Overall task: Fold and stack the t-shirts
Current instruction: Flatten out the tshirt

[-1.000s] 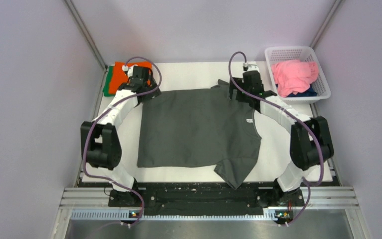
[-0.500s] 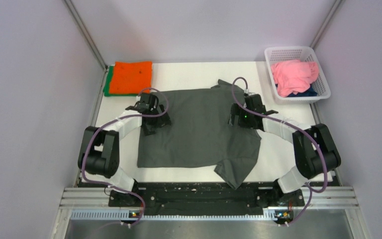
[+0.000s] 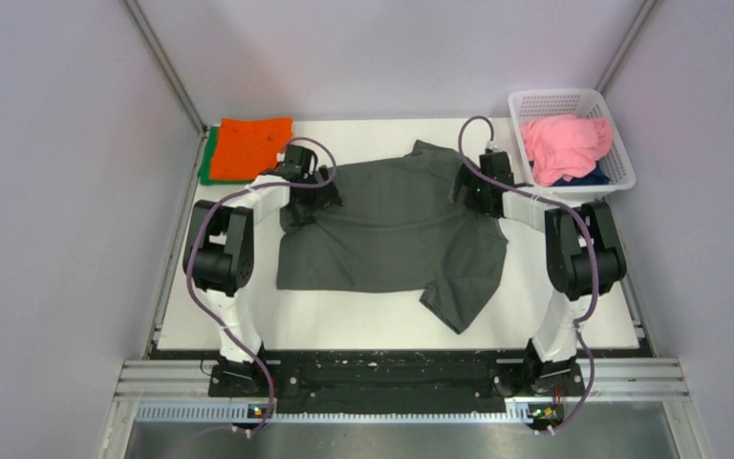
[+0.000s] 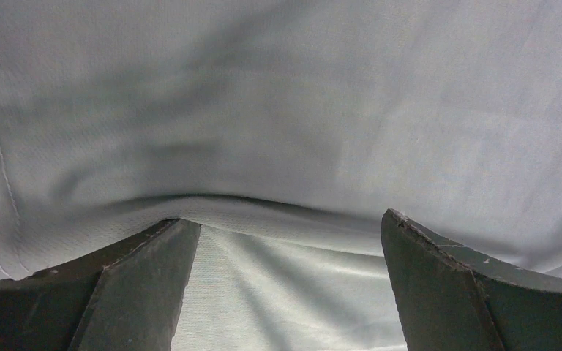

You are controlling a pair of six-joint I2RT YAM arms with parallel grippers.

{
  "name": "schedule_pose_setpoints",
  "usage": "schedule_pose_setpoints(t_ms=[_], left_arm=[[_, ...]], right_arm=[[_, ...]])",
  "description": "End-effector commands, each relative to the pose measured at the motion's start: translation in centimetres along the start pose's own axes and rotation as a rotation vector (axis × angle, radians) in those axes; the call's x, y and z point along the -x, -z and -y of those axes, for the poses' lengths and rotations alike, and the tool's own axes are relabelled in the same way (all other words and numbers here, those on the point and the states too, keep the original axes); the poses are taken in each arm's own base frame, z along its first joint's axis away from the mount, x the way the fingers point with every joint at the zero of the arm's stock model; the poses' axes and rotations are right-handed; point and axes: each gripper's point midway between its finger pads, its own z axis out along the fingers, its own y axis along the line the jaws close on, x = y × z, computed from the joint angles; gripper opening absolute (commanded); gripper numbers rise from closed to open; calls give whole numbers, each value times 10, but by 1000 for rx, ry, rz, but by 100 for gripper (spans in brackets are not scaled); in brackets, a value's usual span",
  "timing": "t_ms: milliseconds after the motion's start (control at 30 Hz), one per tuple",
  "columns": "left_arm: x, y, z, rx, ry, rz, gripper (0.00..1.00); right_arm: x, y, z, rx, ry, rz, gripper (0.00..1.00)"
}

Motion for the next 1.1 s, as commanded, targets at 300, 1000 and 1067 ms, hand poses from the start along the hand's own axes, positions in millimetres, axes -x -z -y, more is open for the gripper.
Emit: schedule_pose_setpoints(t_ms=[300,1000,1067], left_arm=[[27,86,17,17,-44,184,99],[-85,93,-125,364,305,178,68],[-90,85,-125,362,316,156,63]], right_arm=[[60,63,-2,25,53,101,99],[-72,140,16,-34,141,-48,97],[-79,142,14,-34,156,-67,97]])
